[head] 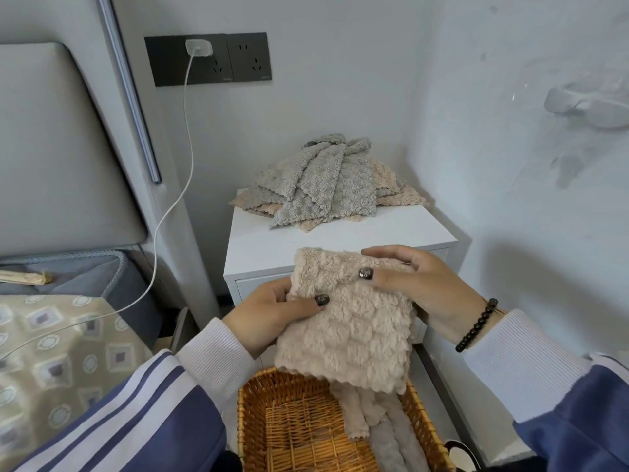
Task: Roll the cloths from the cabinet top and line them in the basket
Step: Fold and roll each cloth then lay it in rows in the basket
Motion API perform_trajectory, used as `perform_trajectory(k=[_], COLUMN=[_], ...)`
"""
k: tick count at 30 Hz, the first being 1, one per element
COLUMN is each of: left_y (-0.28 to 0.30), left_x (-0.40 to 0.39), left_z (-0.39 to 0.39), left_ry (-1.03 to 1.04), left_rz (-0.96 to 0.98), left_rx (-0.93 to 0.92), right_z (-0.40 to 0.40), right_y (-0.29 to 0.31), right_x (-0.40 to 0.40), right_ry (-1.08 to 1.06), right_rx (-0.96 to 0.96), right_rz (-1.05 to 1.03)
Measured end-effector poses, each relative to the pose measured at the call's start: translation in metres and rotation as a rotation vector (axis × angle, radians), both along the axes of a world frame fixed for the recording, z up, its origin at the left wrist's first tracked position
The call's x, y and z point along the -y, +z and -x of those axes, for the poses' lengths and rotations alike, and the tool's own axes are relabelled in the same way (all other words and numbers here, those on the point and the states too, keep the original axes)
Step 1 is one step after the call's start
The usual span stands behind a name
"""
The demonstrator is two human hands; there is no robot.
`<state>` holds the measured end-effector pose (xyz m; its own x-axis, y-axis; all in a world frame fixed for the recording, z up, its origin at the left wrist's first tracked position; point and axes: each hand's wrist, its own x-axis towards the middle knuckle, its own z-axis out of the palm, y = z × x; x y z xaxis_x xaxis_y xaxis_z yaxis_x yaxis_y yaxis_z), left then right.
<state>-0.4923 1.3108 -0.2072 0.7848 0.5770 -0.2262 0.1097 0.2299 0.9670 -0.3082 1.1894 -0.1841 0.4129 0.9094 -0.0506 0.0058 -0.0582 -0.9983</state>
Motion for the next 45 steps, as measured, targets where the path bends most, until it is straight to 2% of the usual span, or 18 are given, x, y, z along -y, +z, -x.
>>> perform_trajectory(k=[2,4,7,11,15,19,23,28,30,34,36,39,42,45], left_y=[0.004,0.006,0.006,0.005,0.003,0.000,-0.001,0.001,0.002,0.001,0.001,0.000,-0.009,-0.025], left_x=[0.000,0.000,-0.001,0.001,0.004,0.001,0.000,0.005,0.005,0.000,-0.003,0.001,0.009,0.009], left_z=[-0.002,-0.005,-0.008,-0.011,-0.013,-0.015,-0.018,-0.024,-0.027,-0.035,-0.039,-0.046,-0.059,-0.067], left_ry=[0.076,0.142,0.166,0.105,0.004,-0.003,-0.094,-0.212,-0.219,-0.226,-0.290,-0.305,-0.213,-0.204], left_rz=[0.061,0.102,0.066,-0.027,-0.061,0.061,0.095,0.162,0.183,0.234,0.272,0.232,0.054,-0.063], left_rx=[0.105,0.200,0.224,0.134,0.065,0.159,0.265,0.398,0.420,0.416,0.400,0.284,0.099,-0.001], right_z=[0.002,0.006,0.006,-0.002,-0.013,-0.018,-0.025,-0.037,-0.041,-0.048,-0.054,-0.061,-0.059,-0.058], right_y=[-0.005,-0.009,-0.012,-0.009,-0.012,-0.010,-0.012,-0.013,-0.013,-0.015,-0.018,-0.020,-0.024,-0.039], right_x=[-0.001,-0.001,0.002,0.009,0.014,0.021,0.028,0.034,0.036,0.039,0.040,0.044,0.045,0.043], right_ry=[0.003,0.035,0.083,0.063,0.019,0.064,0.135,0.162,0.169,0.157,0.115,0.065,0.055,0.054], right_rx=[-0.247,-0.324,-0.282,-0.202,-0.246,-0.345,-0.530,-0.536,-0.537,-0.661,-0.677,-0.602,-0.327,-0.035], right_rz=[0.014,0.072,0.125,0.139,0.142,0.112,-0.040,-0.138,-0.133,-0.174,-0.157,-0.090,0.051,0.175])
